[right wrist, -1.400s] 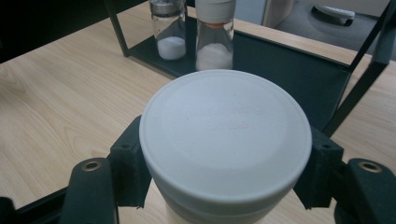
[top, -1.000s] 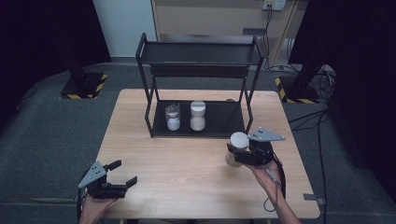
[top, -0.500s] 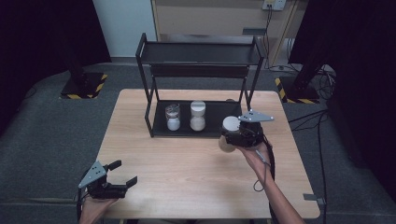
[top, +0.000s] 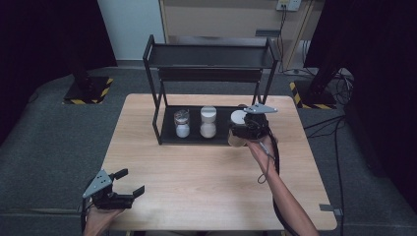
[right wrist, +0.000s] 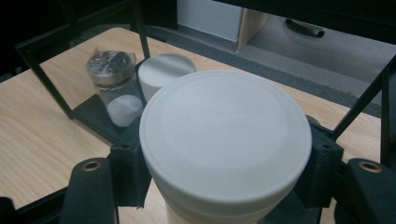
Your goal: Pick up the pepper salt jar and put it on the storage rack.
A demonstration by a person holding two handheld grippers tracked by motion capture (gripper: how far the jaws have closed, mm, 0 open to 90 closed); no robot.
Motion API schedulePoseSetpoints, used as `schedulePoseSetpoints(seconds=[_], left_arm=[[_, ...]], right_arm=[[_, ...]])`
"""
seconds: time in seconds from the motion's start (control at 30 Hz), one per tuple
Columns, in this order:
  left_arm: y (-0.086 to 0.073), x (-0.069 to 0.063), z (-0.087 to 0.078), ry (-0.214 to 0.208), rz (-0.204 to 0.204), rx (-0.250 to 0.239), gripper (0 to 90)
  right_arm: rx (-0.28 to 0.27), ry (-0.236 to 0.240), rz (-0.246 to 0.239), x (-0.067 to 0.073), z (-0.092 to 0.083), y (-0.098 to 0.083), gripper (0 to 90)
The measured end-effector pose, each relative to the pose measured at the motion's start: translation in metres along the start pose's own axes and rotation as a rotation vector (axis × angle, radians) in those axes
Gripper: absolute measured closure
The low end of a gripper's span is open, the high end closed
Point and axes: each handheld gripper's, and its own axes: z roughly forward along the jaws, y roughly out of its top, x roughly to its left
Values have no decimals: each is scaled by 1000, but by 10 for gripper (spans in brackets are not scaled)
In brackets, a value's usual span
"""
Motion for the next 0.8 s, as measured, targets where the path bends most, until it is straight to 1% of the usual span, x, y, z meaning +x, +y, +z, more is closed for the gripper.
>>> schedulePoseSetpoints(seconds=[0.2,0.3,0.47,0.67,0.8], left_arm=[[0,1,1,-2,-2,1,19],[0,1,1,-3,0,3,19],[0,1,1,-2,-3,1,19],[-1,1,0,-1,-5,-1,19],[-1,2,1,-2,-5,0,19]], right_arm=[[-4,-38,23,-6,17,4,337],[-2,-58,14,-8,26,6,337],[2,-82,22,-10,41,5,337],[11,-94,38,-14,59,1,337],[14,-100,47,-16,65,-2,337]])
